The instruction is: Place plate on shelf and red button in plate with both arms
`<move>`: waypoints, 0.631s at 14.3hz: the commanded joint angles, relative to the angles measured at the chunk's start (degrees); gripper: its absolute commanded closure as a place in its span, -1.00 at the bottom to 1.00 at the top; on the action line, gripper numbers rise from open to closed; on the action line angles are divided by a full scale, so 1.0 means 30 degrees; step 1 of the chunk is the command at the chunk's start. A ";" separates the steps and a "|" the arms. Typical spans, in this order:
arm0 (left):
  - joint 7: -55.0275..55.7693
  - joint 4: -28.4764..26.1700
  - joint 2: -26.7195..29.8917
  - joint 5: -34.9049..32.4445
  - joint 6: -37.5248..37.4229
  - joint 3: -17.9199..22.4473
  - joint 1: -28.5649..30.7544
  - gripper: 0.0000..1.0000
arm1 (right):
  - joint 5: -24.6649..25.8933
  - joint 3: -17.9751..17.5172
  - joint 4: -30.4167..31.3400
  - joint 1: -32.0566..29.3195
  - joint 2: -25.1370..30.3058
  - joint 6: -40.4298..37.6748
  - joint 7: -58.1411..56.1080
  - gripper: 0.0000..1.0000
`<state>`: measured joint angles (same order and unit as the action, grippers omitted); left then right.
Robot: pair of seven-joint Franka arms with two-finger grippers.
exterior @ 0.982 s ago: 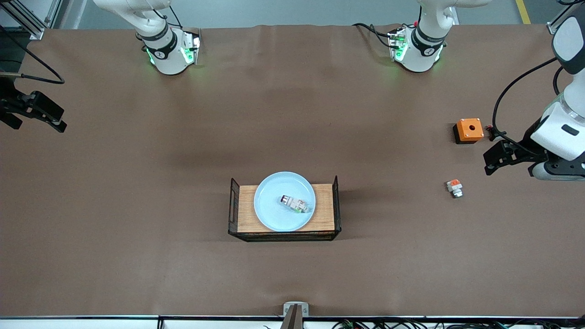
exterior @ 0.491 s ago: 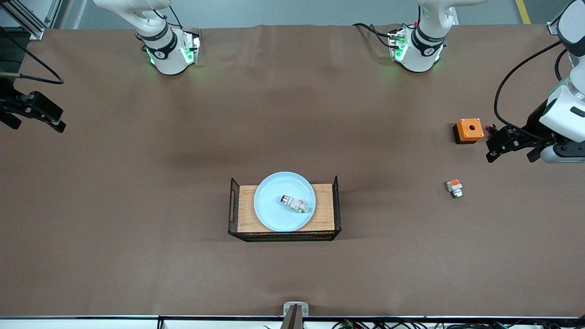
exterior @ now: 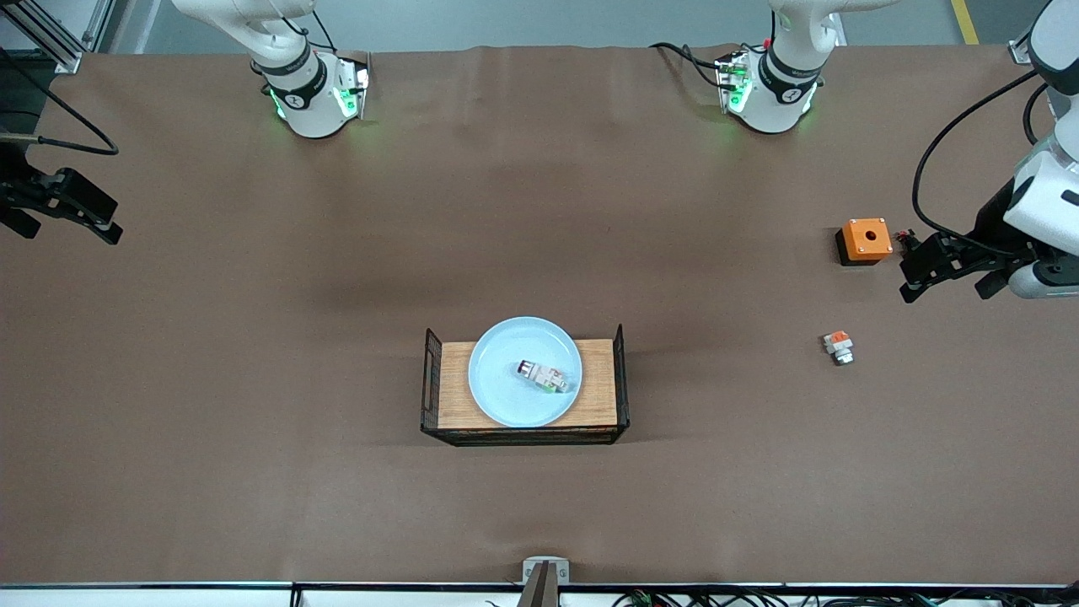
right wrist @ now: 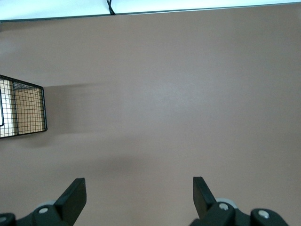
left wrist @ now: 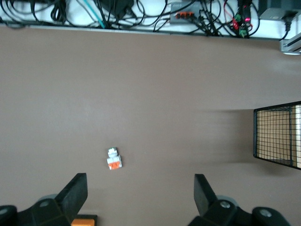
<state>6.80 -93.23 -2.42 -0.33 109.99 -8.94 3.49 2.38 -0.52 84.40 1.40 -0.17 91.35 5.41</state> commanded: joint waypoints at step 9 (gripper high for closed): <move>-0.0159 -0.0038 -0.0774 -0.0155 0.2447 -0.0185 0.0214 -0.99 | -0.0089 -0.0150 -0.0300 -0.0435 -0.0059 -0.0215 -0.1072 -1.00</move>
<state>5.95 -93.32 -4.09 -0.40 115.91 -8.94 3.81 2.38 -0.49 84.39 1.24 -0.17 91.35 3.20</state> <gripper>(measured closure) 0.000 0.000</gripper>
